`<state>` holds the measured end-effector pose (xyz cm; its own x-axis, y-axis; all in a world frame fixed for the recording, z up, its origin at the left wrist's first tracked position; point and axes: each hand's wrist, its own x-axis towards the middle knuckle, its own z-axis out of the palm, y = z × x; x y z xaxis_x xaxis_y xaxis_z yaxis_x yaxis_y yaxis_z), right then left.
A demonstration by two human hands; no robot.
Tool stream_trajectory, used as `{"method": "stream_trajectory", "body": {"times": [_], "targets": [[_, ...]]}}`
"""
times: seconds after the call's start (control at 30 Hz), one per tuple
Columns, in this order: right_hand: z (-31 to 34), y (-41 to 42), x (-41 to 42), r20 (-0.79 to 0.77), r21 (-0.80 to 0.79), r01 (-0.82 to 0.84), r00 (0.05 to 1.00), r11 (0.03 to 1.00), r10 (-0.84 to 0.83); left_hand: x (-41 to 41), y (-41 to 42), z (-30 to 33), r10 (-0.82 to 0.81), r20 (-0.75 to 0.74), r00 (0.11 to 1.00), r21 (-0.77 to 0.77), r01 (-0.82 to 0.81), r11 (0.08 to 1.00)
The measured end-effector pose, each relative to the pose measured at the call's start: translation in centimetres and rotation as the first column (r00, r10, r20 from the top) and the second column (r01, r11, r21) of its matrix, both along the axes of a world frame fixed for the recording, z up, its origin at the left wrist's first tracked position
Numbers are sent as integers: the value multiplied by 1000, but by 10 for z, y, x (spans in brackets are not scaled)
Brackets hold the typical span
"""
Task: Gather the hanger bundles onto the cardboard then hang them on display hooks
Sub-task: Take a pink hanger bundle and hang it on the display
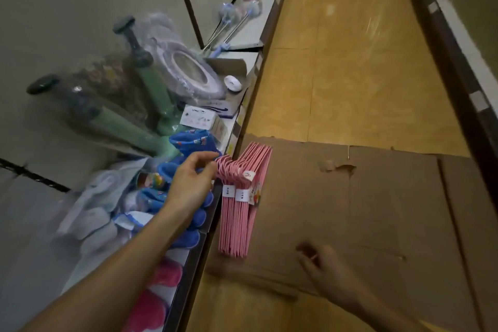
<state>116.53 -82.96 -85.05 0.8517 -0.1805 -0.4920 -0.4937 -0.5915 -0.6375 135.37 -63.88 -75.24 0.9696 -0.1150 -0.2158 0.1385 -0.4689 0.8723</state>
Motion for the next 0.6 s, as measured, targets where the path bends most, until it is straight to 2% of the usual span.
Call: {"method": "stream_trajectory", "body": {"times": [0.13, 0.27, 0.37, 0.43, 0.5, 0.53, 0.6], "targets": [[-64, -2, 47, 9, -2, 10, 1000, 1000, -10, 38, -11, -67, -53, 13, 999, 82, 51, 995], [-114, -6, 83, 2, -23, 20, 1000, 1000, -20, 73, -20, -120, -130, 36, 991, 243, 117, 963], [-147, -5, 98, 29, -40, 35, 999, 999, -34, 85, -23, -155, -187, -25, 982, 339, 185, 922], [-165, -2, 105, 40, -39, 38, 999, 999, -36, 90, -25, -177, -270, -30, 962, 507, 248, 826], [-181, 3, 110, 43, -24, 30, 999, 999, -29, 92, -27, -196, -383, -4, 924, 708, 273, 651], [-188, 5, 111, 42, -10, 25, 999, 1000, -24, 93, -28, -203, -420, 9, 908, 761, 266, 591], [-200, 8, 112, 31, 24, 20, 999, 1000, -21, 97, -30, -213, -446, 35, 894, 794, 247, 556]]}}
